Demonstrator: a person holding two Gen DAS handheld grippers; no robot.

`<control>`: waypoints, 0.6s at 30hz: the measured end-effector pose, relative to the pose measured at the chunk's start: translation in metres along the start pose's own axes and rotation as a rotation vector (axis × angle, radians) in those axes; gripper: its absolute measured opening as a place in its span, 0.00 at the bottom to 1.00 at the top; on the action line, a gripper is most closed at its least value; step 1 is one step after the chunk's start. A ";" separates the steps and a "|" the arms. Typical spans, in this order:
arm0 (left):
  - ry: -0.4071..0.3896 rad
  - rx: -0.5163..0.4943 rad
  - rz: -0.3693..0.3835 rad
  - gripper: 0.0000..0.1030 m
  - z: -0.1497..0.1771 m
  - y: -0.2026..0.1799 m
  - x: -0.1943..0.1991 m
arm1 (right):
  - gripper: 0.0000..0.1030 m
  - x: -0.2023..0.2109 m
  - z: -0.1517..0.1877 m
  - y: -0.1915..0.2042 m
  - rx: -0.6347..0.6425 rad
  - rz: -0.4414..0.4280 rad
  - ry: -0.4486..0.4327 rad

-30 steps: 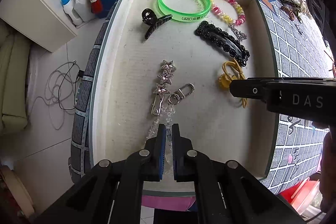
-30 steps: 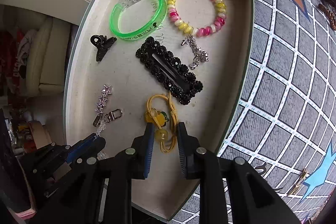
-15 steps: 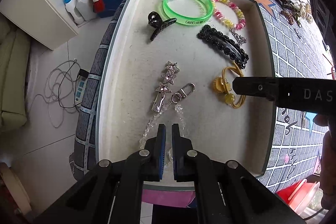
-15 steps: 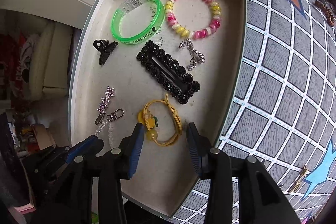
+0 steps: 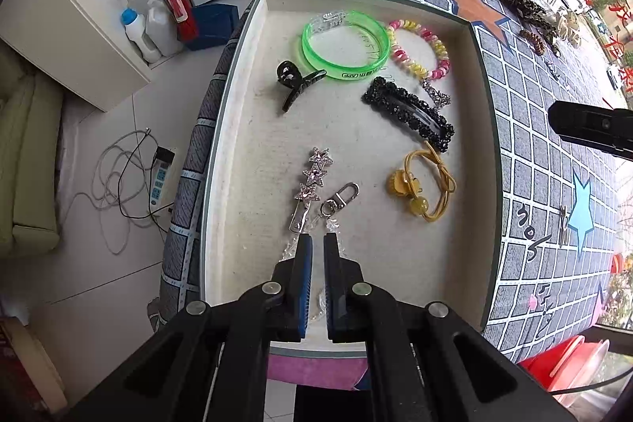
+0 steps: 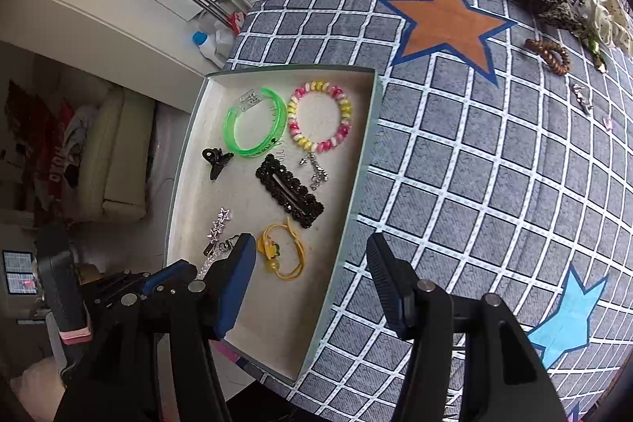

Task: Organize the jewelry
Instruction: 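Carry the yellow hair tie and crystal chain into the white tray while both tools release them, then move both open tools from the tray back over the tablecloth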

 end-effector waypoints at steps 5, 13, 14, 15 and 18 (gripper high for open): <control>-0.012 -0.038 0.005 0.11 -0.009 -0.015 0.005 | 0.60 0.033 0.017 -0.059 -0.134 0.045 -0.048; -0.012 -0.088 0.010 0.12 -0.020 -0.041 0.007 | 0.60 0.072 0.061 -0.151 -0.363 0.110 -0.103; -0.010 -0.094 0.011 0.12 -0.021 -0.044 0.007 | 0.60 0.075 0.067 -0.161 -0.391 0.116 -0.110; -0.010 -0.101 0.011 0.12 -0.022 -0.047 0.007 | 0.60 0.078 0.073 -0.170 -0.416 0.123 -0.115; -0.008 -0.124 0.010 0.12 -0.023 -0.059 0.006 | 0.60 0.083 0.092 -0.189 -0.469 0.143 -0.120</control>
Point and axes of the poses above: each gripper's, at about its wrist camera, not at the fingertips, and x roughly against the way its jaws point, y to its left, z to its underside, the point moved 5 cm from there along -x, roughly the way its jaws point, and after that the axes turned 1 degree about -z, right-handed, at the moved point
